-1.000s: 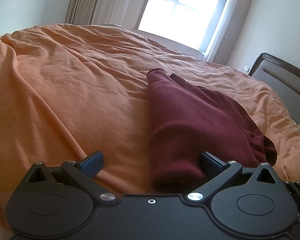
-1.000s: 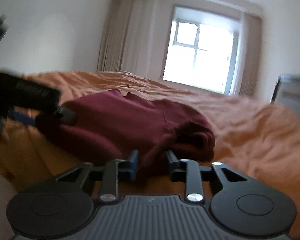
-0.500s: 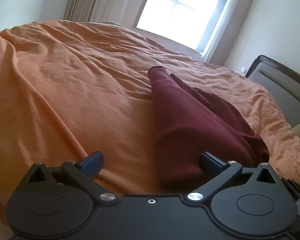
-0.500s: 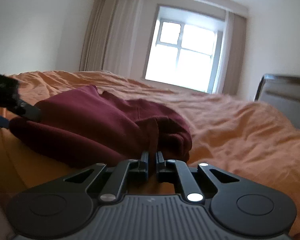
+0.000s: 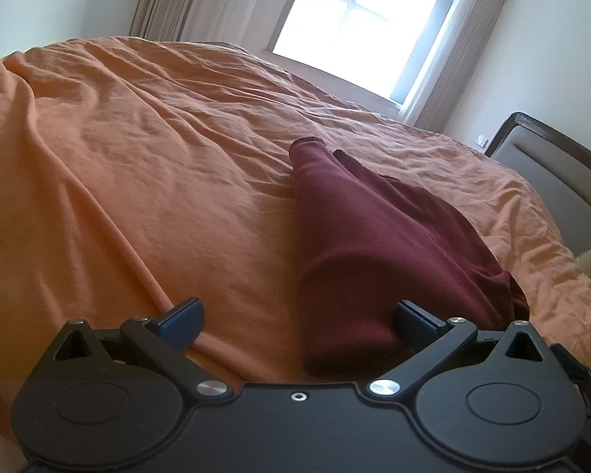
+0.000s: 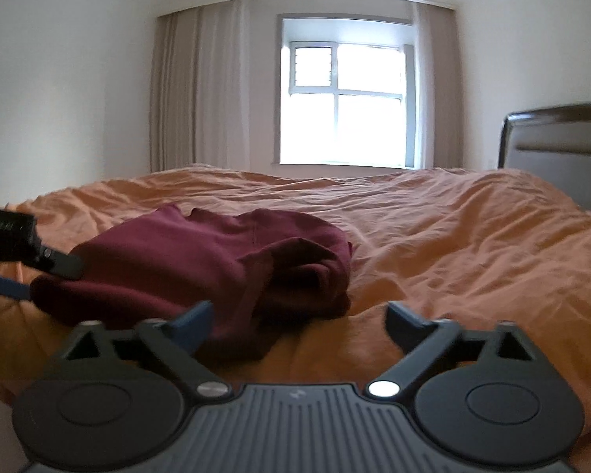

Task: Fold small clothes

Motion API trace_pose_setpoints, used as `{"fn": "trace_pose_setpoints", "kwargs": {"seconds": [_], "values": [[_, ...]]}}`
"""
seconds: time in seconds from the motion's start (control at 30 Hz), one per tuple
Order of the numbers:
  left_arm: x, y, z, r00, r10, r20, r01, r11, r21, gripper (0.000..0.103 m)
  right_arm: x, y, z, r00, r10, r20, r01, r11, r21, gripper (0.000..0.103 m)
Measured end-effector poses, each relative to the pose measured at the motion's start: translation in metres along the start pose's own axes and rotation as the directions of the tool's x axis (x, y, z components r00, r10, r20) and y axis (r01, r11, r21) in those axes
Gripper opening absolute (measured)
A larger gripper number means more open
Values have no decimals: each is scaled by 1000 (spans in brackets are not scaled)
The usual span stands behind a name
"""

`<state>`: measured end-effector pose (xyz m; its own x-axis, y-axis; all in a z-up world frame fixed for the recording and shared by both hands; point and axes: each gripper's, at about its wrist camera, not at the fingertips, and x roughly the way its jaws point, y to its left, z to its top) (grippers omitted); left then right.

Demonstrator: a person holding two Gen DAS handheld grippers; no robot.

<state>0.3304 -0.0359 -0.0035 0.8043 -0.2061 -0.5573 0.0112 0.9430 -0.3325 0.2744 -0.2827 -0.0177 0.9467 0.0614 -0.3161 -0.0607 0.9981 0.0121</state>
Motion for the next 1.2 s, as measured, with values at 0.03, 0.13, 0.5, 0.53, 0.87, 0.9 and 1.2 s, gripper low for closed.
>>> {"fn": "trace_pose_setpoints", "kwargs": {"seconds": [0.03, 0.13, 0.5, 0.53, 0.87, 0.9, 1.2], "values": [[0, 0, 0, 1000, 0, 0, 0, 1000, 0, 102, 1, -3, 0, 1000, 1, 0, -1, 1000, 22, 103], [0, -1, 1, 1000, 1, -2, -1, 1000, -3, 102, 3, -8, 2, 1000, 2, -1, -2, 998, 70, 103], [11, -8, 24, 1000, 8, 10, -9, 997, 72, 102, 30, -20, 22, 1000, 5, 30, -9, 990, 141, 103], [13, -10, 26, 1000, 7, 10, -8, 996, 92, 102, 37, -21, 24, 1000, 11, 17, -13, 990, 139, 103], [34, -10, 46, 1000, -15, -20, 18, 983, 184, 103, 87, -23, 33, 998, 41, -49, -32, 986, 162, 103], [36, -9, 47, 1000, -14, -22, 18, 982, 186, 103, 93, -24, 35, 998, 48, -52, -39, 985, 168, 103], [63, 9, 49, 997, -51, -51, 56, 994, 98, 103, 137, -37, 14, 981, 169, -96, -141, 959, 248, 103]]}}
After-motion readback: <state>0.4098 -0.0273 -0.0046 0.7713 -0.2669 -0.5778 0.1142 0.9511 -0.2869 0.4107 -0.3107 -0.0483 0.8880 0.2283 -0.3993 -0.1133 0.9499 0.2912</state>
